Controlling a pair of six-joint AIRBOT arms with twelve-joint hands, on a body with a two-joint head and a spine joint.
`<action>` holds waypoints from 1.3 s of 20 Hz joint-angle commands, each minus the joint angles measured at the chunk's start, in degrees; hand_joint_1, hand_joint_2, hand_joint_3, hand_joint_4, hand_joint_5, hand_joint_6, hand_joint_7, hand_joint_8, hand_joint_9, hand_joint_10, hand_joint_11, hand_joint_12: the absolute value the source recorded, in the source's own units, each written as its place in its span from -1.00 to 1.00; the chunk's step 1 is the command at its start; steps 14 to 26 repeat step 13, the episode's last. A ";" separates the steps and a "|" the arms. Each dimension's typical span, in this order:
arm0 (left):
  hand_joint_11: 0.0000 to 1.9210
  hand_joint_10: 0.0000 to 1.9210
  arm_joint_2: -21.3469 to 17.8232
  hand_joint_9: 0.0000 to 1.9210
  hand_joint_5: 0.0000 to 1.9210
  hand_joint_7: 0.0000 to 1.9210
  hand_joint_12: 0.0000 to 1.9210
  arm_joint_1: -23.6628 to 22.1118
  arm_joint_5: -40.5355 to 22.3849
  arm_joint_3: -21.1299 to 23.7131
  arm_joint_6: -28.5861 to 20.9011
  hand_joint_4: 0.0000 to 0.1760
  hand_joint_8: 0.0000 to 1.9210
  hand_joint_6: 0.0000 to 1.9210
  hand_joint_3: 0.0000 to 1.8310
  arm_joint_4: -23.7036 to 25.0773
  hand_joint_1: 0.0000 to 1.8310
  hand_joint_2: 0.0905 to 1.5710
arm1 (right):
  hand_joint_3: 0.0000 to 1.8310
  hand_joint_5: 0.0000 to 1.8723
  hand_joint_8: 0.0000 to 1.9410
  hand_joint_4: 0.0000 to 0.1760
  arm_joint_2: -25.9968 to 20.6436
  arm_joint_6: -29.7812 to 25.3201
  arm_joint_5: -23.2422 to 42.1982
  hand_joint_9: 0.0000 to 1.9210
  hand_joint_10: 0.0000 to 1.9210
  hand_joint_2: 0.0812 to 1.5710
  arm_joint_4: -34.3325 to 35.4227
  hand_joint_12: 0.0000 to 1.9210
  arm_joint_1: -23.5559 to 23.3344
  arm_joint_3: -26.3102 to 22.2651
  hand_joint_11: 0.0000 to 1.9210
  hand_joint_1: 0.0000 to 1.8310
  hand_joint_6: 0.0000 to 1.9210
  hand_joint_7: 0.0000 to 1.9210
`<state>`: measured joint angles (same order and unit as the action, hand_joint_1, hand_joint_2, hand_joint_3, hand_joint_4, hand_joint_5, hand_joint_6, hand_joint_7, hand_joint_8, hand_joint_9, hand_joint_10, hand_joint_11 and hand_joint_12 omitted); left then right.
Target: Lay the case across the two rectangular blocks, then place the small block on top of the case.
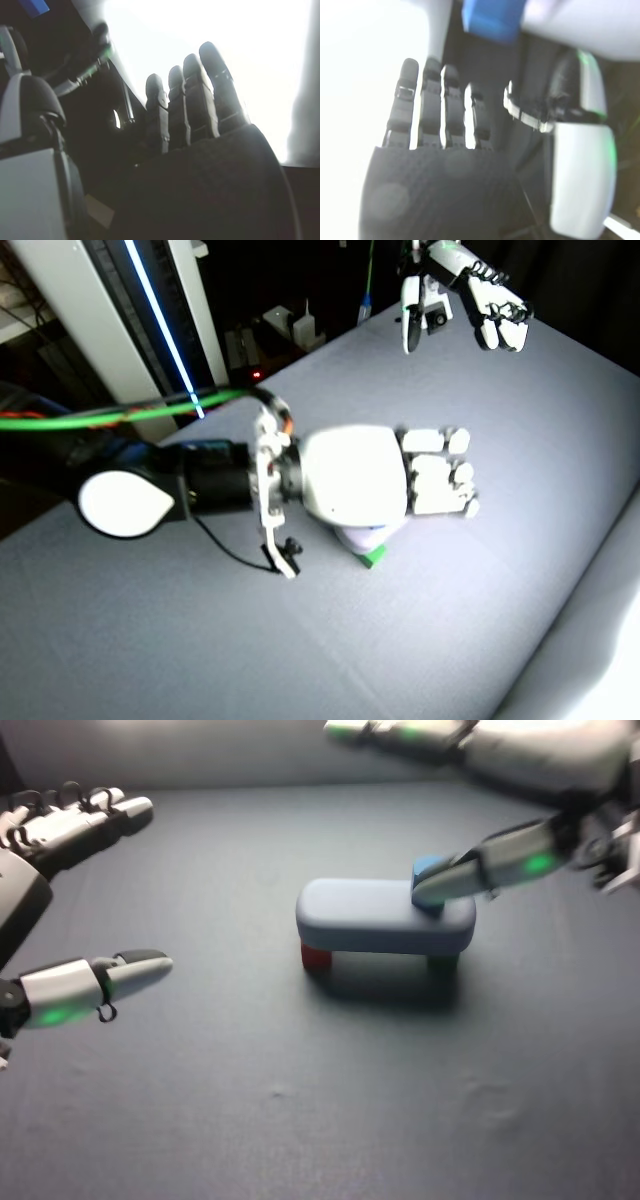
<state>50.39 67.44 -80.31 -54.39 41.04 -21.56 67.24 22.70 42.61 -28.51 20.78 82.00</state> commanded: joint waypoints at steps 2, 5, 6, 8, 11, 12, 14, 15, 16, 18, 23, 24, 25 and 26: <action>-1.00 -1.00 -0.77 -0.75 -0.63 -0.72 -0.21 -0.37 -9.52 0.18 -0.36 -0.88 -1.00 -1.00 -1.00 1.39 -0.09 0.22 | -1.00 -1.00 -1.00 1.00 -2.32 0.03 10.77 -0.98 -0.99 0.14 4.37 -0.94 1.58 -1.95 -0.95 -0.33 -1.00 -0.94; -1.00 -0.99 -1.31 -0.77 -0.66 -0.74 -0.24 -0.39 -11.96 0.72 -0.35 -0.67 -1.00 -1.00 -1.00 2.12 -0.13 0.22 | -1.00 -1.00 -0.99 0.82 -5.58 0.16 21.11 -0.96 -0.99 0.14 12.50 -0.93 10.84 -5.76 -0.96 -0.26 -1.00 -0.91; -1.00 -0.99 -1.34 -0.75 -0.66 -0.72 -0.22 -0.39 -12.47 0.87 -0.37 -0.43 -1.00 -1.00 -1.00 2.38 -0.15 0.22 | -1.00 -1.00 -1.00 0.93 -6.21 0.17 25.19 -0.98 -1.00 0.16 16.00 -0.94 14.58 -6.95 -0.99 -0.18 -1.00 -0.97; -1.00 -1.00 -1.41 -0.76 -0.69 -0.71 -0.14 -0.39 -13.22 1.11 -0.43 -0.41 -1.00 -1.00 -1.00 2.51 -0.15 0.22 | -1.00 -1.00 -0.99 0.71 -6.94 0.17 31.36 -0.90 -1.00 0.17 21.13 -0.74 21.05 -9.18 -1.00 -0.20 -1.00 -0.94; -1.00 -1.00 -1.41 -0.75 -0.73 -0.75 0.21 -0.40 -14.22 1.29 -0.52 -1.00 -1.00 -1.00 -1.00 2.67 -0.26 0.22 | -1.00 -0.99 -1.00 -0.03 -8.23 0.17 38.76 -0.86 -1.00 0.19 26.74 -0.37 28.00 -11.92 -1.00 -0.23 -1.00 -0.92; -1.00 -1.00 -1.40 -0.77 -0.78 -0.77 0.23 -0.37 -14.68 1.40 -0.52 -1.00 -1.00 -1.00 -1.00 2.67 -0.27 0.22 | -1.00 -0.96 -1.00 -0.18 -8.53 0.17 39.96 -0.86 -1.00 0.19 27.73 -0.28 29.39 -12.42 -1.00 -0.20 -0.99 -0.90; -1.00 -0.99 -1.40 -0.85 -0.90 -0.87 0.06 -0.30 -15.42 1.52 -0.52 -1.00 -1.00 -1.00 -1.00 2.67 -0.27 0.24 | -1.00 -0.88 -0.99 -0.64 -8.58 0.17 41.49 -0.79 -0.98 0.22 29.02 -0.07 31.11 -12.97 -1.00 -0.20 -0.99 -0.83; -1.00 -0.99 -1.40 -0.85 -0.90 -0.87 0.06 -0.30 -15.42 1.52 -0.52 -1.00 -1.00 -1.00 -1.00 2.67 -0.27 0.24 | -1.00 -0.88 -0.99 -0.64 -8.58 0.17 41.49 -0.79 -0.98 0.22 29.02 -0.07 31.11 -12.97 -1.00 -0.20 -0.99 -0.83; -1.00 -0.99 -1.40 -0.85 -0.90 -0.87 0.06 -0.30 -15.42 1.52 -0.52 -1.00 -1.00 -1.00 -1.00 2.67 -0.27 0.24 | -1.00 -0.88 -0.99 -0.64 -8.58 0.17 41.49 -0.79 -0.98 0.22 29.02 -0.07 31.11 -12.97 -1.00 -0.20 -0.99 -0.83; -1.00 -0.99 -1.40 -0.85 -0.90 -0.87 0.06 -0.30 -15.42 1.52 -0.52 -1.00 -1.00 -1.00 -1.00 2.67 -0.27 0.24 | -1.00 -0.88 -0.99 -0.64 -8.58 0.17 41.49 -0.79 -0.98 0.22 29.02 -0.07 31.11 -12.97 -1.00 -0.20 -0.99 -0.83; -1.00 -0.99 -1.40 -0.85 -0.90 -0.87 0.06 -0.30 -15.42 1.52 -0.52 -1.00 -1.00 -1.00 -1.00 2.67 -0.27 0.24 | -1.00 -0.88 -0.99 -0.64 -8.58 0.17 41.49 -0.79 -0.98 0.22 29.02 -0.07 31.11 -12.97 -1.00 -0.20 -0.99 -0.83; -1.00 -0.99 -1.40 -0.85 -0.90 -0.87 0.06 -0.30 -15.42 1.52 -0.52 -1.00 -1.00 -1.00 -1.00 2.67 -0.27 0.24 | -1.00 -0.88 -0.99 -0.64 -8.58 0.17 41.49 -0.79 -0.98 0.22 29.02 -0.07 31.11 -12.97 -1.00 -0.20 -0.99 -0.83; -1.00 -0.99 -1.40 -0.85 -0.90 -0.87 0.06 -0.30 -15.42 1.52 -0.52 -1.00 -1.00 -1.00 -1.00 2.67 -0.27 0.24 | -1.00 -0.88 -0.99 -0.64 -8.58 0.17 41.49 -0.79 -0.98 0.22 29.02 -0.07 31.11 -12.97 -1.00 -0.20 -0.99 -0.83; -1.00 -0.99 -1.40 -0.85 -0.90 -0.87 0.06 -0.30 -15.42 1.52 -0.52 -1.00 -1.00 -1.00 -1.00 2.67 -0.27 0.24 | -1.00 -0.88 -0.99 -0.64 -8.58 0.17 41.49 -0.79 -0.98 0.22 29.02 -0.07 31.11 -12.97 -1.00 -0.20 -0.99 -0.83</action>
